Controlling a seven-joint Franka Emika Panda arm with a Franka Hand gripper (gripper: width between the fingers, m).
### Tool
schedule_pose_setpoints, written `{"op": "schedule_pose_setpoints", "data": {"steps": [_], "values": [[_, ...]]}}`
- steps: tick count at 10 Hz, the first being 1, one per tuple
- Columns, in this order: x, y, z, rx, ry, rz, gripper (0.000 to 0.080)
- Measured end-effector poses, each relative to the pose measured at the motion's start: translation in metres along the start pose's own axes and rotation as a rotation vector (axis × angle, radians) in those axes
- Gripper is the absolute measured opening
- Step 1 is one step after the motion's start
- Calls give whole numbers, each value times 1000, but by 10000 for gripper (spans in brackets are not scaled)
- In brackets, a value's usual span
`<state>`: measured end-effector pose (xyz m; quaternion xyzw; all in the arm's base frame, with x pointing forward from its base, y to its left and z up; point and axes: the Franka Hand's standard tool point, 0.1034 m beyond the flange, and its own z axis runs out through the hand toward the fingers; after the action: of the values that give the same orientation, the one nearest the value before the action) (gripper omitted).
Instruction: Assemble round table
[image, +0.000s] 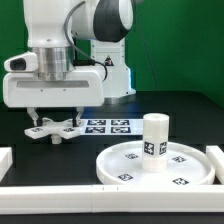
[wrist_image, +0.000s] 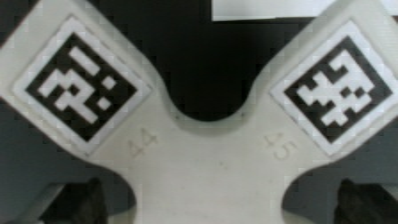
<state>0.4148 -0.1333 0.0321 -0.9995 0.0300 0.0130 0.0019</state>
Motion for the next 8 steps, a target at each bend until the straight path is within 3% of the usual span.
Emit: {"op": "schedule_pose_setpoints", "data": {"steps": [8], "values": [[-4,1,5,0,-13,-3,648]]}}
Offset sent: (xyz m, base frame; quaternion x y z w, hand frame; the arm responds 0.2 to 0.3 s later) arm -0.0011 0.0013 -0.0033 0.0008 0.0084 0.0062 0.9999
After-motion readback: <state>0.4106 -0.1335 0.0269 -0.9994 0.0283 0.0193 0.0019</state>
